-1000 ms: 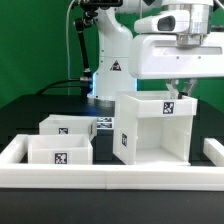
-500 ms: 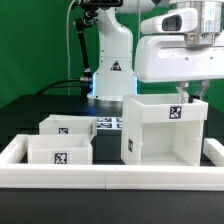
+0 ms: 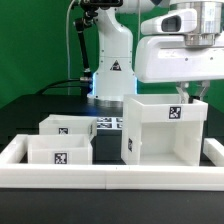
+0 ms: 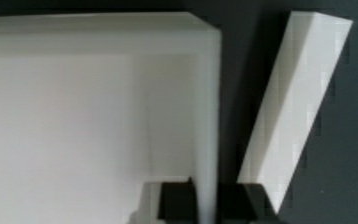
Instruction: Assemble drawer
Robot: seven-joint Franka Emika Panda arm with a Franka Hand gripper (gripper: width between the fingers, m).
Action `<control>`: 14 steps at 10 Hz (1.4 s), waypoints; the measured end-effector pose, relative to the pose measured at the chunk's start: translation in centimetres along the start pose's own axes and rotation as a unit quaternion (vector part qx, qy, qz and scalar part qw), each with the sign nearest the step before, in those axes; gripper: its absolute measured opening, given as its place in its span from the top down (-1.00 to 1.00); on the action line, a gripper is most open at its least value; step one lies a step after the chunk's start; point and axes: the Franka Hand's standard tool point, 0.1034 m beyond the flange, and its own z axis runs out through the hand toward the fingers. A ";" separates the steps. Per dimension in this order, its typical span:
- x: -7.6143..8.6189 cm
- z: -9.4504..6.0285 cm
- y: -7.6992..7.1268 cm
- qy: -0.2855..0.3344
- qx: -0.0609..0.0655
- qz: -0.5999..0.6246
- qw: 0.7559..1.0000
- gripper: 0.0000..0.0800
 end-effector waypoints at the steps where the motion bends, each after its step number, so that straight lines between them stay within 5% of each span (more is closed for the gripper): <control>1: 0.3 0.0 -0.1 0.003 0.001 0.014 1.000 0.90; 8: 0.9 0.0 -0.2 0.006 0.012 0.128 0.992 0.90; 14: 1.4 0.1 -0.5 0.011 0.025 0.373 0.927 0.90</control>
Offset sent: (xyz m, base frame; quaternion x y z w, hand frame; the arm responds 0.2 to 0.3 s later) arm 0.0000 0.0000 0.0000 0.0000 0.0000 0.0000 1.0000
